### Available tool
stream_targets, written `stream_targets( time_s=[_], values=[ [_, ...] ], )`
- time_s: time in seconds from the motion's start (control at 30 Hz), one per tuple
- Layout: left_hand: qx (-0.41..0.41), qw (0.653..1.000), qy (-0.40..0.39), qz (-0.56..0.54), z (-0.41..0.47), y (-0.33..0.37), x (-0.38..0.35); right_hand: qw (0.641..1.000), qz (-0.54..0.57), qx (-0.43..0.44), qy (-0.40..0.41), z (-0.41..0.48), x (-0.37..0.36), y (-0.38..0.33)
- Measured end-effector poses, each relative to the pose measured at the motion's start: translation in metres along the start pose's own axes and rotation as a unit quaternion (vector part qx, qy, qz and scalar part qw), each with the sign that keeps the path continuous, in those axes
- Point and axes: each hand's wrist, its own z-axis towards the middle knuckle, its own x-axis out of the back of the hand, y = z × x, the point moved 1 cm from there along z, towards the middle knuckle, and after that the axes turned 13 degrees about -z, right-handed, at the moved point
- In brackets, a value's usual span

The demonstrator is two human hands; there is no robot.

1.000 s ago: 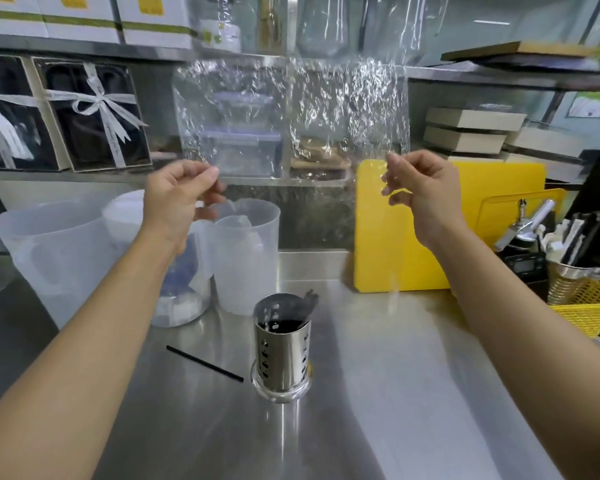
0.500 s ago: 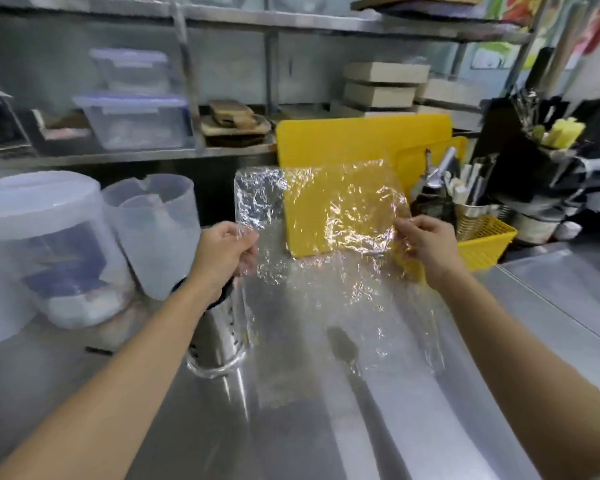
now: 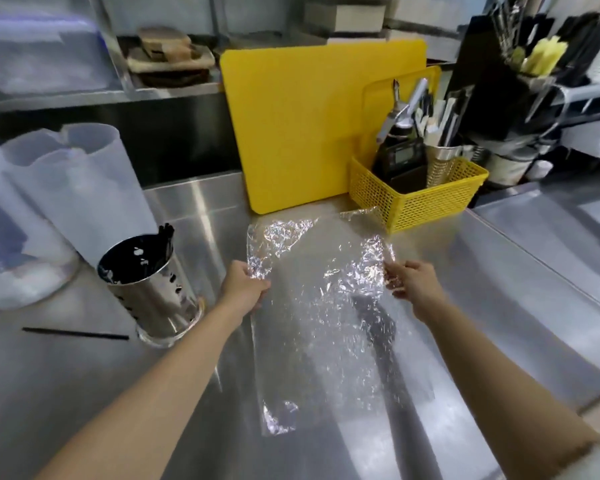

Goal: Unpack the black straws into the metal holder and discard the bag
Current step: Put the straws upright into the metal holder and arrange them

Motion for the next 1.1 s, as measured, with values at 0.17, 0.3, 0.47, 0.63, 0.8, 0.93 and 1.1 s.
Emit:
stream_targets(
  time_s=[0.17, 0.3, 0.47, 0.63, 0.8, 0.93, 1.1],
  values=[
    [0.031, 0.999, 0.015, 0.039, 0.002, -0.032, 0.001, 0.998, -0.040, -0.043, -0.015, 0.012, -0.016, 0.040],
    [0.041, 0.995, 0.021, 0.085, 0.003, -0.040, 0.010, 0.988, -0.147, -0.036, -0.014, 0.026, -0.020, 0.055],
    [-0.007, 0.981, 0.015, 0.193, -0.006, -0.033, 0.025, 0.894, -0.445, 0.044, -0.024, 0.032, -0.017, 0.040],
    [-0.031, 0.965, -0.004, 0.259, -0.024, -0.009, 0.050, 0.890, -0.442, 0.086, -0.067, 0.036, -0.034, 0.005],
    [-0.047, 0.963, -0.032, 0.262, -0.044, 0.003, 0.085, 0.910, -0.339, 0.196, -0.135, 0.009, -0.092, -0.041],
    [0.001, 0.965, -0.053, 0.258, -0.053, -0.009, 0.131, 0.891, -0.305, 0.252, -0.223, -0.019, -0.153, -0.067],
    [0.069, 0.947, -0.054, 0.308, -0.069, -0.020, 0.197, 0.868, -0.265, 0.304, -0.291, -0.057, -0.218, -0.085]
  ],
)
